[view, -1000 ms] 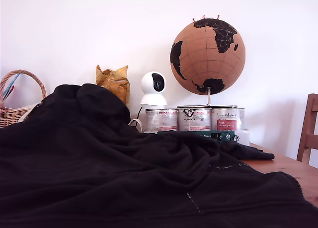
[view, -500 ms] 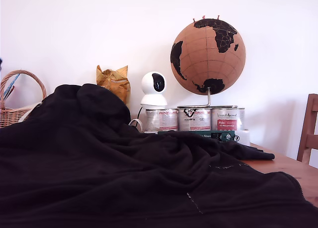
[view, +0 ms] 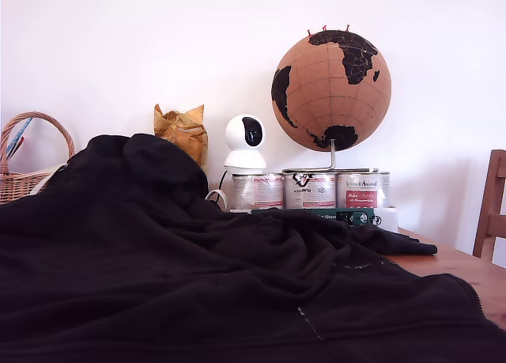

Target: Pick the blue coffee capsule and place it inside the red coffee cup

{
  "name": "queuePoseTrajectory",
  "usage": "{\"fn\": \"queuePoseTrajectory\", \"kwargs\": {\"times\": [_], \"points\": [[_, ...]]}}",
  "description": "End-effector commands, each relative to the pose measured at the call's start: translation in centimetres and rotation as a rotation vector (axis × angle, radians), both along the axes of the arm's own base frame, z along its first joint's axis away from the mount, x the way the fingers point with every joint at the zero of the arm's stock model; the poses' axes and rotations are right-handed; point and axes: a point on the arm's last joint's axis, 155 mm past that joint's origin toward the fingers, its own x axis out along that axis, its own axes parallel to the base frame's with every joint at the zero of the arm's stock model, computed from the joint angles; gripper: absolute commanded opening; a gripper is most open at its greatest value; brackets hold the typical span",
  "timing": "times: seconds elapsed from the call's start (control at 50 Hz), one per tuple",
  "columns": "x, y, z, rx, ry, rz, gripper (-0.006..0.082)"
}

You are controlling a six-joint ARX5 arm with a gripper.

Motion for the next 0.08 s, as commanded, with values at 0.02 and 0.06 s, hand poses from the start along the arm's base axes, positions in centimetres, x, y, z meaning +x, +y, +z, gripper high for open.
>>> {"fn": "queuePoseTrajectory", "kwargs": {"times": [0.02, 0.06], "points": [[-0.69, -0.02, 0.18, 0.008, -0.013, -0.002, -0.0024], [-1.06, -0.02, 0.55, 0.008, -0.025, -0.002, -0.0024]]}}
